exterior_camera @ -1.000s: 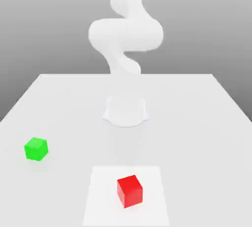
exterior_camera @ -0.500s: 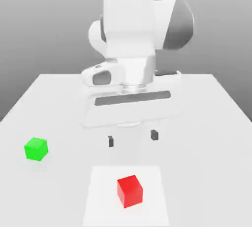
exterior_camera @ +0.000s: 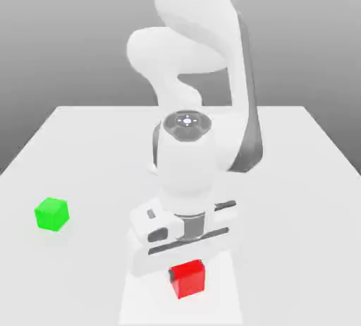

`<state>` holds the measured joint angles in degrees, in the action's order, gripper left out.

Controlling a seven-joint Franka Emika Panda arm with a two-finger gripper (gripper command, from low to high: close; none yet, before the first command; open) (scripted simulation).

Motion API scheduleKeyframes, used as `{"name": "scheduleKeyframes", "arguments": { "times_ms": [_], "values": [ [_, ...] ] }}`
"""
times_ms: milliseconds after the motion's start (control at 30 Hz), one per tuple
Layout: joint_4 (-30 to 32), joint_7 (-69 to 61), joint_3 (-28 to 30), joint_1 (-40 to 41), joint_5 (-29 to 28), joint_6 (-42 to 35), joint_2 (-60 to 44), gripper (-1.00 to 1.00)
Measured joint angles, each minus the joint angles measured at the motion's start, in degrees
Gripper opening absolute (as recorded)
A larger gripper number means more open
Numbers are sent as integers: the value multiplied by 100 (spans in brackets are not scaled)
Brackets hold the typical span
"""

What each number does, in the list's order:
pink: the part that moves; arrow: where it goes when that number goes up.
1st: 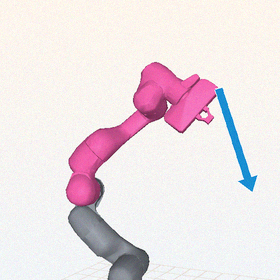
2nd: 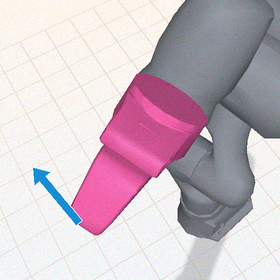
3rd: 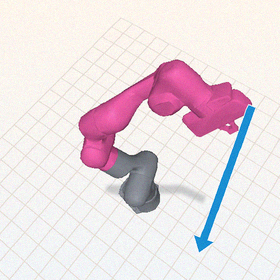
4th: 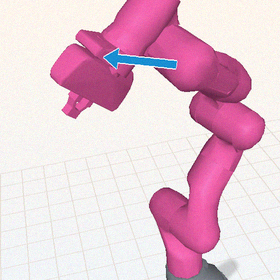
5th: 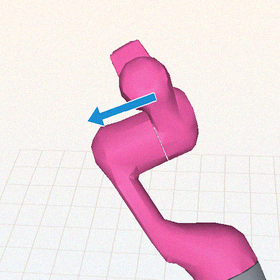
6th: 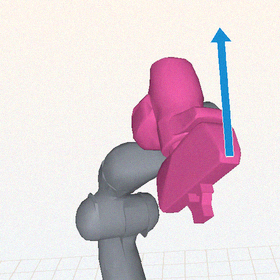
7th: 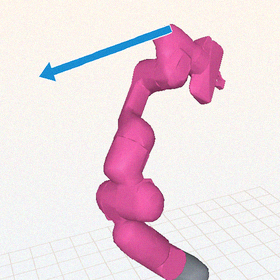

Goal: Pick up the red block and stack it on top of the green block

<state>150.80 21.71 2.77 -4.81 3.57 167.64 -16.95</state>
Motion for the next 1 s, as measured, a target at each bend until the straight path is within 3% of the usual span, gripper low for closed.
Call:
{"name": "scheduleKeyframes", "arguments": {
  "times_ms": [267,500,767,867,1000],
  "values": [
    [179,162,174,-3,-260,-905,1091,-100],
    [569,-8,992,1766,-714,-1242,1858,-100],
    [1029,-312,2046,3196,-1132,-1455,2547,-100],
    [1048,-584,2190,3201,-819,-1104,2203,-100],
    [1027,-1196,2024,3168,36,-457,1474,-100]
  ]
}}
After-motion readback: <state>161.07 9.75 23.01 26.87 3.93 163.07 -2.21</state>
